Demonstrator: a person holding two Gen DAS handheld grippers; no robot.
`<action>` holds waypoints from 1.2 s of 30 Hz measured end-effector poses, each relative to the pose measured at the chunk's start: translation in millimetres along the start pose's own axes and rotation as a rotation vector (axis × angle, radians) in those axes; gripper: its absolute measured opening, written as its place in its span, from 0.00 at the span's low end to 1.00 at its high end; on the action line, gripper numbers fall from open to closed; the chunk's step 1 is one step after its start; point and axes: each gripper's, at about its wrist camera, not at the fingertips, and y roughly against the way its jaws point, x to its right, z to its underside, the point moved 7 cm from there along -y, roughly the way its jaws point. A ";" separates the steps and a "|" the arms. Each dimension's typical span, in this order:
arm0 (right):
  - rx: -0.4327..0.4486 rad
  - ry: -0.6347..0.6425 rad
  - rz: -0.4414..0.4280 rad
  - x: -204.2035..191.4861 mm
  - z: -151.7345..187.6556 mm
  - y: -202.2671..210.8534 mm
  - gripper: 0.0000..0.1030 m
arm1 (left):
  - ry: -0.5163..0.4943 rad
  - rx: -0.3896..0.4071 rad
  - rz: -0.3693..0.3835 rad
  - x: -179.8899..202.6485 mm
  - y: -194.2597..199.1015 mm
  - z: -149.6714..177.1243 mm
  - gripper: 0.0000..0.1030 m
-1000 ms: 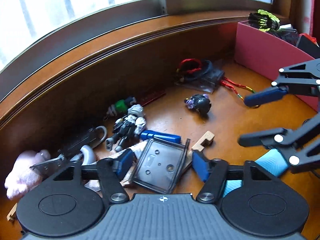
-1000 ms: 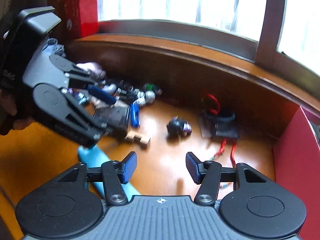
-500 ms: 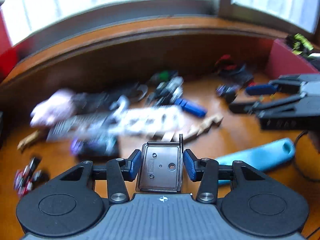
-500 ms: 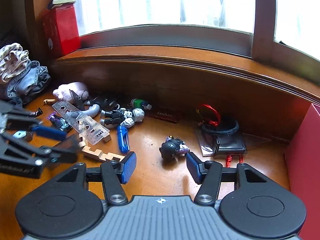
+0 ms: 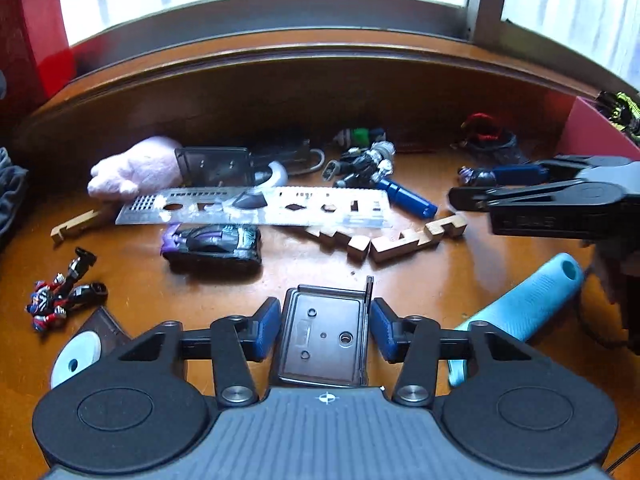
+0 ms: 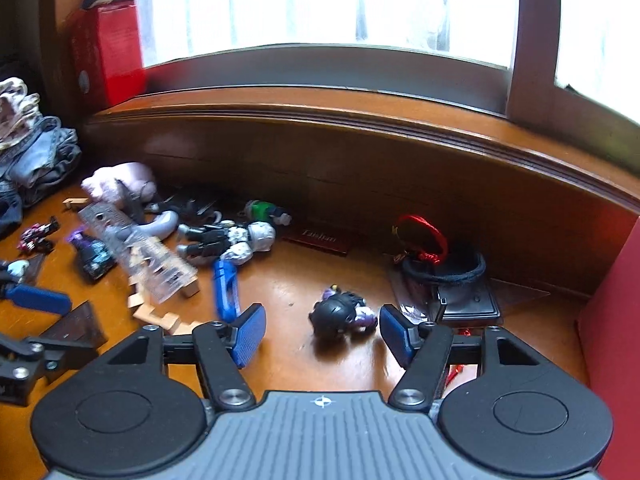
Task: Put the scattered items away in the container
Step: 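Close the right gripper on the black round-headed figurine, then carry the phone case and black figurine over the red box with both grippers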
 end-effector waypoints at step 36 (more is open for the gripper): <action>0.201 -0.173 0.193 54.5 52.2 223.5 0.40 | -0.223 0.181 0.346 167.6 61.2 -49.2 0.44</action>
